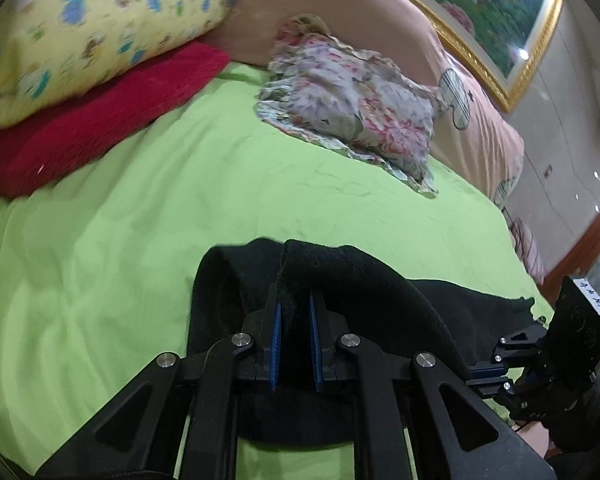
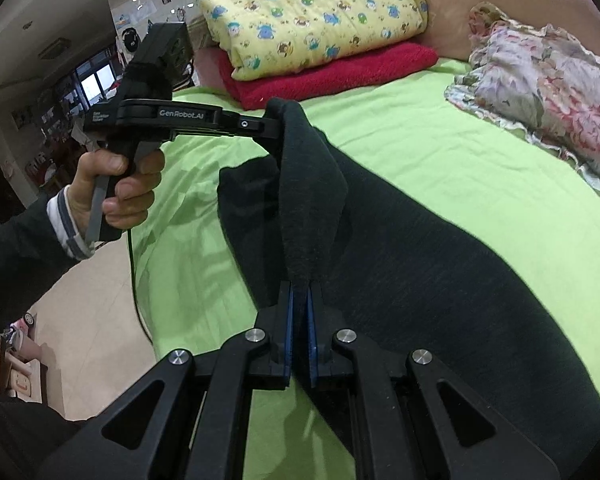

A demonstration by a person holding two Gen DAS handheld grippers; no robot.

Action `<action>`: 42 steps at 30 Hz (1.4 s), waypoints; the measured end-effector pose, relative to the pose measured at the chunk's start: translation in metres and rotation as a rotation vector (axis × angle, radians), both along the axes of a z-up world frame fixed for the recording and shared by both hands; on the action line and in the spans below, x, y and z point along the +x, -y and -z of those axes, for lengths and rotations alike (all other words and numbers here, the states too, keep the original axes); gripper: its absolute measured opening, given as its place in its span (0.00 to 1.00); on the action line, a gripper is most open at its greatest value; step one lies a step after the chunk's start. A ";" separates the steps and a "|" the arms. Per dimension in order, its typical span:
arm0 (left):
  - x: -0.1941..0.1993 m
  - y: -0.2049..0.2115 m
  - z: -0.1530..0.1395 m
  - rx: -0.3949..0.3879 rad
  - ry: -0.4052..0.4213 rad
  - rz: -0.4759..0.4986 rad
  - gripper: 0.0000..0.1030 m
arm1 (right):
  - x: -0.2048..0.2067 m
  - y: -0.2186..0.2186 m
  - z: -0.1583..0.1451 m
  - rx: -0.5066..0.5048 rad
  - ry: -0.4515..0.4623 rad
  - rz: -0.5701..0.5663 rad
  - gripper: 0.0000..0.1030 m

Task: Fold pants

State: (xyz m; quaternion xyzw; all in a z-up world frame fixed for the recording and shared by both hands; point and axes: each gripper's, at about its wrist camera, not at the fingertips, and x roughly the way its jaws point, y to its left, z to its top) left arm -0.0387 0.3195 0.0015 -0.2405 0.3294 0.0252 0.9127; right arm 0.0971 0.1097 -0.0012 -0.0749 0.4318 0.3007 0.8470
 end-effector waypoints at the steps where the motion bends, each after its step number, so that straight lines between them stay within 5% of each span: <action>1: -0.002 -0.001 0.002 -0.006 -0.002 -0.013 0.14 | -0.001 -0.001 0.001 0.001 -0.004 -0.003 0.10; 9: -0.034 -0.003 0.018 -0.071 -0.042 -0.145 0.23 | -0.007 0.001 0.007 0.080 -0.061 0.000 0.13; 15: -0.064 0.004 0.013 -0.108 -0.024 -0.223 0.54 | -0.009 0.001 0.007 0.141 -0.090 0.003 0.13; 21: -0.077 0.008 0.001 -0.171 0.005 -0.258 0.64 | -0.007 0.020 -0.003 0.227 -0.089 0.064 0.13; 23: -0.075 0.010 -0.004 -0.179 0.006 -0.275 0.67 | -0.004 0.031 -0.007 0.245 -0.079 0.107 0.24; 26: -0.069 0.011 -0.007 -0.212 0.000 -0.292 0.68 | 0.001 0.054 -0.015 0.288 -0.050 0.190 0.44; 31: -0.055 0.018 -0.007 -0.223 -0.033 -0.290 0.68 | 0.011 0.083 -0.017 0.300 -0.043 0.303 0.44; 42: -0.036 0.021 0.001 -0.106 -0.191 -0.402 0.68 | 0.068 0.128 -0.011 0.246 -0.085 0.538 0.44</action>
